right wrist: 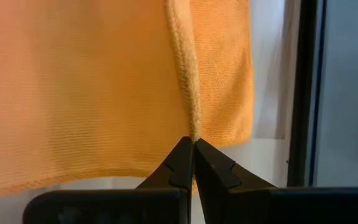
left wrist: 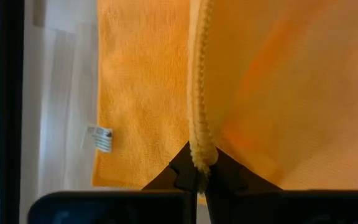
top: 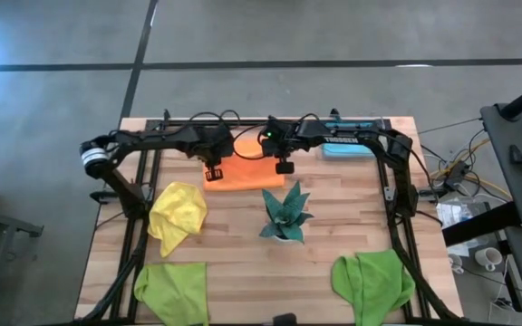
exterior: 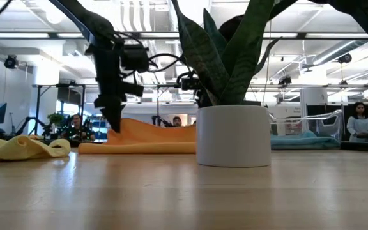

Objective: Fold microfiber towels
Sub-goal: Fold the orange microfiber cloth

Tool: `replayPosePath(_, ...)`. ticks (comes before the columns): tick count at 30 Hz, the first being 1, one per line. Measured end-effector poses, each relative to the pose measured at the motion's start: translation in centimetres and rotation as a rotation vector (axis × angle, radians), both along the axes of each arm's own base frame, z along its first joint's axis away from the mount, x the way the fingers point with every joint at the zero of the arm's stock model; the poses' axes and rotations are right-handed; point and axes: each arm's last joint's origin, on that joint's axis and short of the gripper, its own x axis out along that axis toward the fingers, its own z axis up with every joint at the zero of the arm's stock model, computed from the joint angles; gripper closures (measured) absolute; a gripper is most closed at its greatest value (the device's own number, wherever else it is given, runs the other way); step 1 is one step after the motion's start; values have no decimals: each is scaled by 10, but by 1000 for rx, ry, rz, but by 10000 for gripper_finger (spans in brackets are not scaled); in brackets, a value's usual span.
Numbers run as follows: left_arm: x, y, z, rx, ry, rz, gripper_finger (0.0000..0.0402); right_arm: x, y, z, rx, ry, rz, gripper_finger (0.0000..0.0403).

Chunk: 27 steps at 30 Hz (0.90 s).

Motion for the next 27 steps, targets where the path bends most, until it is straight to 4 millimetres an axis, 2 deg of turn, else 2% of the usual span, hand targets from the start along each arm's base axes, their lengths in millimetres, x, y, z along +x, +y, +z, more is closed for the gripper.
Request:
replayPosePath(7,4,8,-13,3,46,-2,402,1,-4,-11,-48,-56,31,394)
replayPosePath(12,1,9,-12,40,84,16,402,-2,-10,-16,-83,-71,26,394)
replayPosePath(20,3,18,-8,69,42,40,402,-3,-18,-15,-108,-81,34,394)
replayPosePath(27,2,20,-10,131,86,73,402,3,-22,-39,-156,-31,45,394)
